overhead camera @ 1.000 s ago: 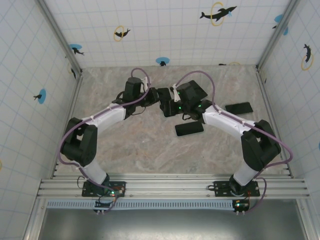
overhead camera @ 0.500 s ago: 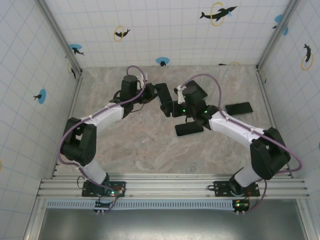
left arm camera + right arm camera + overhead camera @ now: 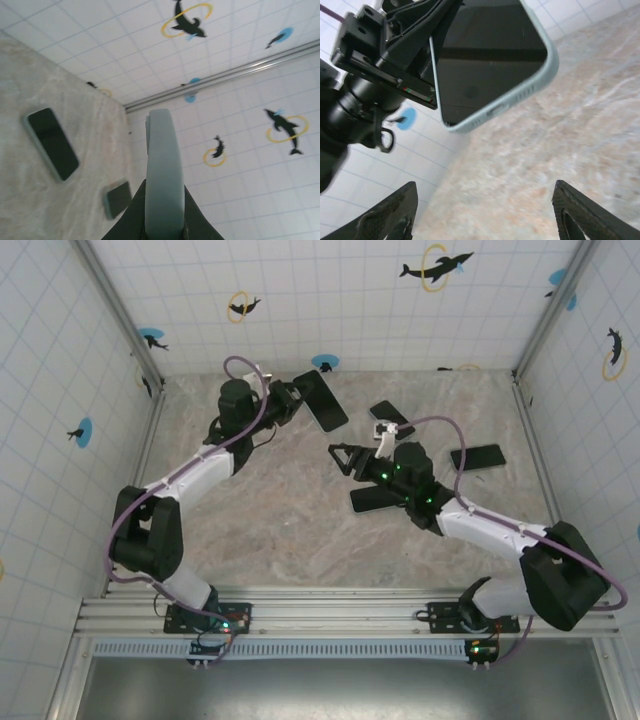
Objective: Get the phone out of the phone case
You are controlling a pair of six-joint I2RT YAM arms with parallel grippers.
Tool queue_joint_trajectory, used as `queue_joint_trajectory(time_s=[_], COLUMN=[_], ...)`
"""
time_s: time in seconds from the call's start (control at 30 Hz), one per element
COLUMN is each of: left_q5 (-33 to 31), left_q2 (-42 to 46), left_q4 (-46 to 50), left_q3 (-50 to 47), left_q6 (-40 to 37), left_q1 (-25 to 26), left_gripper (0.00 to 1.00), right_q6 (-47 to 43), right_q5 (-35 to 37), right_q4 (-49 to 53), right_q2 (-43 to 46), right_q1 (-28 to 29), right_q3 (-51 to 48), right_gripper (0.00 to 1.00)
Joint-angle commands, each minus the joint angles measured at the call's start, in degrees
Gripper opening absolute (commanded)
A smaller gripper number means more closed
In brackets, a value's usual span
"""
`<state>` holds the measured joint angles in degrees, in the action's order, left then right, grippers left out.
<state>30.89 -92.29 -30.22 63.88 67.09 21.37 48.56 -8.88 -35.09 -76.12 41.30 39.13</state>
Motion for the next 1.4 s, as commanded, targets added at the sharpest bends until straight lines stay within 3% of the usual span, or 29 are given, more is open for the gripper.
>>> queue_joint_trajectory(time_s=[0.0, 0.37, 0.97, 1.1, 1.37], left_q5=[-0.02, -0.97, -1.45, -1.24, 0.17], left_q2=[3.91, 6.87, 5.64, 5.22, 5.44], left_q4=[-9.63, -15.19, -17.06, -17.61, -17.9], left_q3=[-0.47, -5.16, -5.16, -4.74, -3.41], left_q6=[6.2, 12.43, 14.9, 16.59, 19.19], left_q1=[0.16, 0.87, 1.2, 1.22, 1.22], left_gripper=[0.0, 0.0, 0.0, 0.0, 0.0], right_q6=[9.82, 15.35, 15.03, 11.74, 2.46], right_q5=[2.76, 6.53, 2.41, 0.6, -2.41], right_q4=[-18.33, -27.01, -31.34, -29.51, -21.6], right_q2=[-0.35, -6.68, -11.68, -11.86, -11.77], right_q1=[1.53, 3.0, 1.57, 1.08, -0.21], right_q3=[-1.56, 1.29, 4.85, 5.73, 7.17], right_gripper=[0.68, 0.54, 0.25, 0.2, 0.19])
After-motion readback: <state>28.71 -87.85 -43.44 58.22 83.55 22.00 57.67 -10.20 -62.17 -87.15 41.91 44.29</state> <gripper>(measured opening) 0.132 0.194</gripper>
